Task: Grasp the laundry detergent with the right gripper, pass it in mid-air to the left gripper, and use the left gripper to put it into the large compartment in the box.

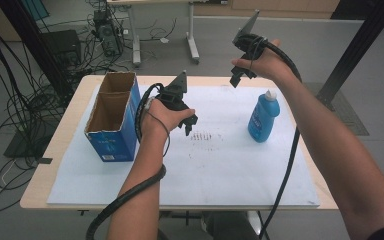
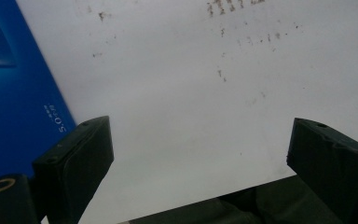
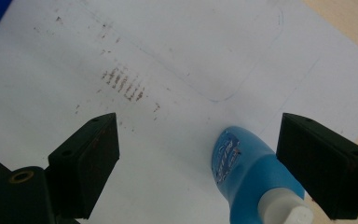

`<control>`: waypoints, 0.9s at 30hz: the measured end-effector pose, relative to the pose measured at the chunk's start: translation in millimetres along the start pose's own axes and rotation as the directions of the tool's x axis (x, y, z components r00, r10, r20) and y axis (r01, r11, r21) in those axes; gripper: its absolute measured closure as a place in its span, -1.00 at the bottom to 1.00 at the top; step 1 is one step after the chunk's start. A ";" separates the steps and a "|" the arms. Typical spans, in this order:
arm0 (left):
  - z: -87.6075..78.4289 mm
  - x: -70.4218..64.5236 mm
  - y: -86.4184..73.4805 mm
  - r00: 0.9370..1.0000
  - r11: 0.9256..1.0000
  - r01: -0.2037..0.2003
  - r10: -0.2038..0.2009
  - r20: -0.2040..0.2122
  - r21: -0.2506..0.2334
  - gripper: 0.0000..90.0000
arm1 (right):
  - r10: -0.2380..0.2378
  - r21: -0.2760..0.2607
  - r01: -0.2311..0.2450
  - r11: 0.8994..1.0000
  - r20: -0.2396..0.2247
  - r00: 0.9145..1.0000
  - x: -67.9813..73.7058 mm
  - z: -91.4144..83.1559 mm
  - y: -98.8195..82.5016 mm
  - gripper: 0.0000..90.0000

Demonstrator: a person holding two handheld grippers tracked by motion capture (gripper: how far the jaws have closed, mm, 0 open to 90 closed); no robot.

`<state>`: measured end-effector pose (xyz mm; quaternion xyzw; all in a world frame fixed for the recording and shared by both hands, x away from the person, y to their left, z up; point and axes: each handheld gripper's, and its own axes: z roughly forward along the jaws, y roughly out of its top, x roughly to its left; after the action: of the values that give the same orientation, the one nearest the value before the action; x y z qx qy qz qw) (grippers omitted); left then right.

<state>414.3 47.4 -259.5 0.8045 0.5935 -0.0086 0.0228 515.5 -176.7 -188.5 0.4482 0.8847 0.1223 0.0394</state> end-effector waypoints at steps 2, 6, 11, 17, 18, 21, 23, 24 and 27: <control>0.4 -0.4 -0.1 1.000 1.000 0.000 0.000 -0.002 0.002 -0.83 | 0.000 0.001 0.000 1.000 -0.002 1.000 -1.0 -0.3 -1.2 -0.70; 0.1 -0.1 -0.6 1.000 1.000 0.002 -0.002 -0.001 0.001 -0.83 | 0.004 0.002 -0.004 1.000 -0.003 1.000 -1.4 -1.0 -2.8 -0.70; -1.3 0.3 -2.2 1.000 1.000 0.003 -0.003 -0.007 -0.001 -0.83 | 0.007 0.000 -0.007 1.000 -0.003 1.000 -1.1 -2.2 -4.0 -0.70; -3.4 0.2 -4.3 1.000 1.000 0.006 -0.006 -0.009 -0.003 -0.83 | -0.002 -0.003 0.002 1.000 -0.006 1.000 3.1 -4.1 -5.1 -0.70; -3.5 0.0 -4.6 1.000 1.000 0.006 -0.006 -0.009 -0.005 -0.83 | 0.001 -0.004 -0.001 1.000 -0.007 1.000 3.9 -4.3 -5.4 -0.70; -4.6 -0.8 -5.5 1.000 1.000 0.007 -0.007 -0.010 -0.008 -0.83 | 0.000 -0.005 0.000 1.000 -0.006 1.000 4.4 -5.0 -7.0 -0.70; -5.0 -1.1 -6.1 1.000 1.000 0.007 -0.008 -0.010 -0.011 -0.84 | 0.001 -0.001 -0.001 1.000 -0.002 1.000 4.6 -4.9 -8.6 -0.70; -5.4 -1.1 -6.4 1.000 1.000 0.005 -0.005 -0.010 -0.010 -0.84 | 0.004 -0.002 -0.004 1.000 -0.003 1.000 4.8 -4.6 -9.5 -0.70; -5.8 -0.8 -7.7 1.000 1.000 0.005 -0.005 -0.012 -0.011 -0.84 | 0.003 0.000 -0.003 1.000 -0.002 1.000 4.8 -4.6 -12.4 -0.70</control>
<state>406.6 49.2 -253.9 0.8028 0.5958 -0.0007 0.0237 502.1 -180.7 -187.0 0.4494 0.8841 0.1226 0.0382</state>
